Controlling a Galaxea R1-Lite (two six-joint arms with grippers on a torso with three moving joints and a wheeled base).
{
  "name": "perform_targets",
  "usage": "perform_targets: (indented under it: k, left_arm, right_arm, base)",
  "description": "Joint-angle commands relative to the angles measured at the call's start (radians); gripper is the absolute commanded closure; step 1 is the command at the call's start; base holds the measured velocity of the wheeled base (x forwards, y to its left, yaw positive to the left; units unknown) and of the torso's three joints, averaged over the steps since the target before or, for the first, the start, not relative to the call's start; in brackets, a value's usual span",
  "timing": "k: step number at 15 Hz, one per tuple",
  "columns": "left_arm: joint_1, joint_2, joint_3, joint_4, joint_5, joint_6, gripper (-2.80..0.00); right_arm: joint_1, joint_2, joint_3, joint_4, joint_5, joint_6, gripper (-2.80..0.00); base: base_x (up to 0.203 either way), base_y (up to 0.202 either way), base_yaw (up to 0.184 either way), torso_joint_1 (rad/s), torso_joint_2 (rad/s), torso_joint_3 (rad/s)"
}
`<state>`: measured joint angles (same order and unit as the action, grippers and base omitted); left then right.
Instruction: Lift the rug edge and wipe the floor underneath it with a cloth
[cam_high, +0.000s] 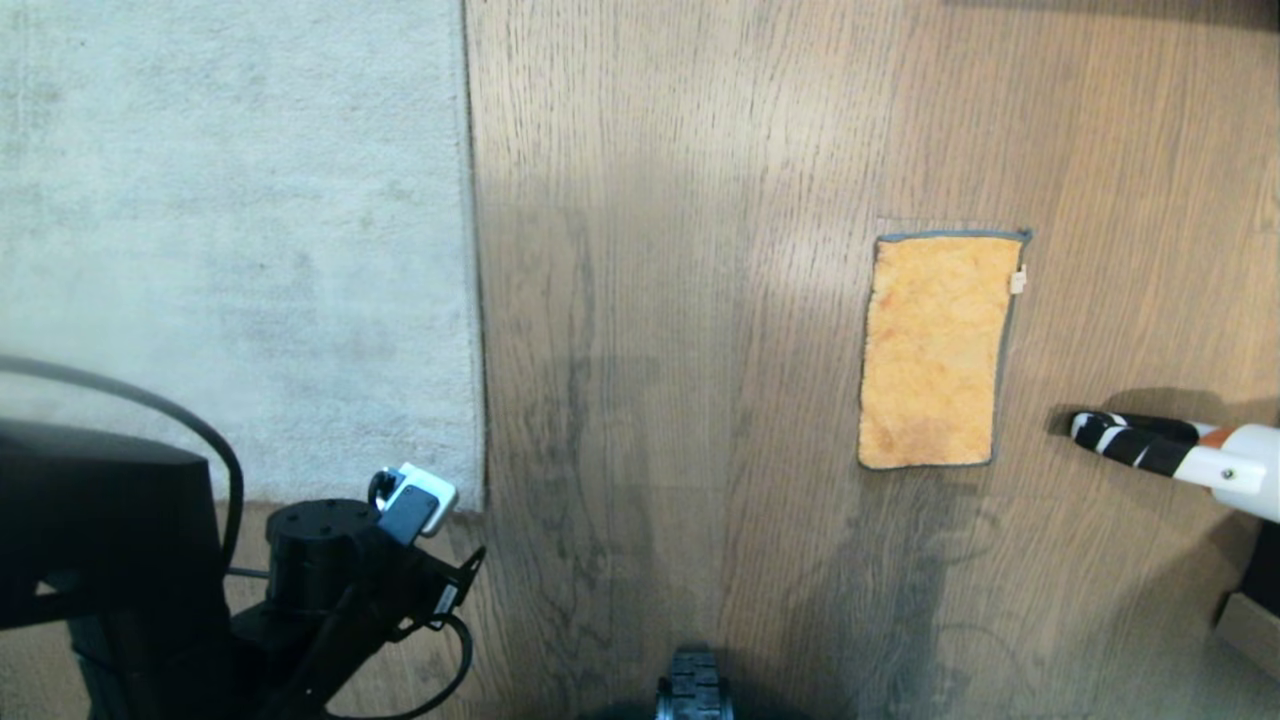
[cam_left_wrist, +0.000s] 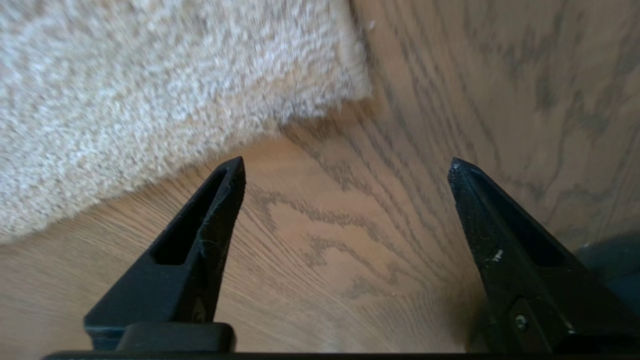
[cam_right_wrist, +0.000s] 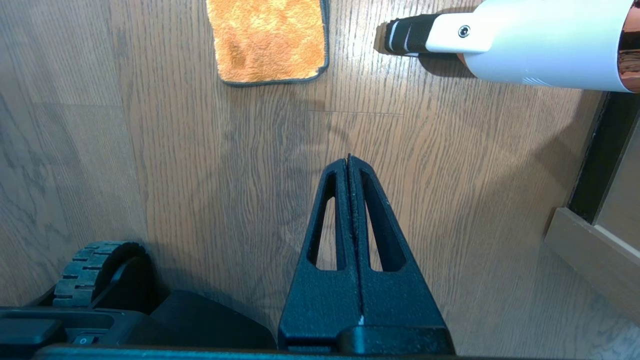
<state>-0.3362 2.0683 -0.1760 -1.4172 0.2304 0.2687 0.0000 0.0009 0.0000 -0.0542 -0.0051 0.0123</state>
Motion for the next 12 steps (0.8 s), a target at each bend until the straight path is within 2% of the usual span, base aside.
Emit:
perform_targets:
  k: [1,8,12]
  left_arm:
    - [0.006,0.047,-0.01,-0.013,0.003,0.004,-2.8]
    - [0.104,0.093,-0.094,-0.052,0.007,0.071,-2.8]
    - [0.121,0.103,-0.114,-0.052,0.007,0.078,-2.8]
  right_arm:
    - [0.0,0.001,0.0,-0.001,0.0,0.0,0.0]
    - [0.0,0.001,0.0,-0.001,0.0,0.0,0.0]
    - [0.0,0.001,0.0,-0.001,0.0,0.0,0.0]
  base:
    - [0.0,0.0,0.0,0.0,0.0,0.0]
    - [0.0,0.0,0.0,0.0,0.0,0.0]
    - [0.0,0.0,0.0,0.0,0.0,0.0]
